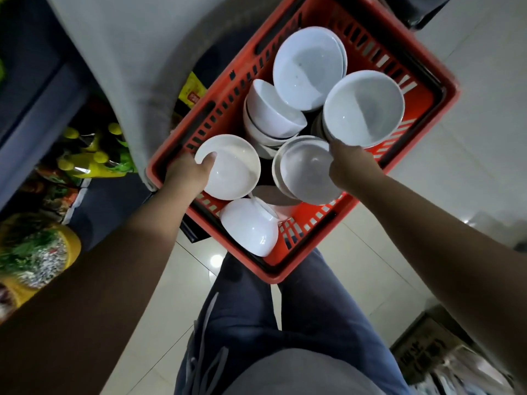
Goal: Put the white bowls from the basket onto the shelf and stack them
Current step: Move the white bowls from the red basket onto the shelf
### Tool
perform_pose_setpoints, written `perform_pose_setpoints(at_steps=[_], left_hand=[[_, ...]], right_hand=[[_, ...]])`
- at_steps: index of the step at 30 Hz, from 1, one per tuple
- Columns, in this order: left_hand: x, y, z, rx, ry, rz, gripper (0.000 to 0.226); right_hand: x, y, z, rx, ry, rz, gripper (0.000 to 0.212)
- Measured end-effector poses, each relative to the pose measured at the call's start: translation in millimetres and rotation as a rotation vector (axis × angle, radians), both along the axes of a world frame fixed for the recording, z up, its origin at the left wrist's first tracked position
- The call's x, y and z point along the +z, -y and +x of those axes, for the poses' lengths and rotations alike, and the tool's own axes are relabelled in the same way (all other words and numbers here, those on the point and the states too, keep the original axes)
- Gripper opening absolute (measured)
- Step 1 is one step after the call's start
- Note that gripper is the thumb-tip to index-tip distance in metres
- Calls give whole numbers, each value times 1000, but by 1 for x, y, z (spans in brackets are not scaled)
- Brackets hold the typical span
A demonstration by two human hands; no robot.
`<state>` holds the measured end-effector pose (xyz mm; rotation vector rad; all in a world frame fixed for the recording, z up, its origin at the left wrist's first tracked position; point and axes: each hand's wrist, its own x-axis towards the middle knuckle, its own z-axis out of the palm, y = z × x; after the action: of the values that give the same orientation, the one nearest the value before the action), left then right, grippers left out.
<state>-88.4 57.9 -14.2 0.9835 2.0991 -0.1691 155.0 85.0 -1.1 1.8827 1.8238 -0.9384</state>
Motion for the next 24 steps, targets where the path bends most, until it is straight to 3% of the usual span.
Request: perform_pose_setpoints(at_steps=[5, 8, 19, 24], left_hand=[[-16, -8, 11, -286, -286, -108, 61], [-22, -1, 10, -367, -386, -51, 66], [-15, 0, 7, -59, -107, 163, 35], [12, 5, 0, 53, -12, 331, 39]], right_hand=[[16, -3, 19, -164, -87, 5, 35], [25, -1, 26, -202, -133, 38, 37], [30, 0, 31, -292, -175, 23, 36], [38, 4, 34, -586, -387, -87, 36]])
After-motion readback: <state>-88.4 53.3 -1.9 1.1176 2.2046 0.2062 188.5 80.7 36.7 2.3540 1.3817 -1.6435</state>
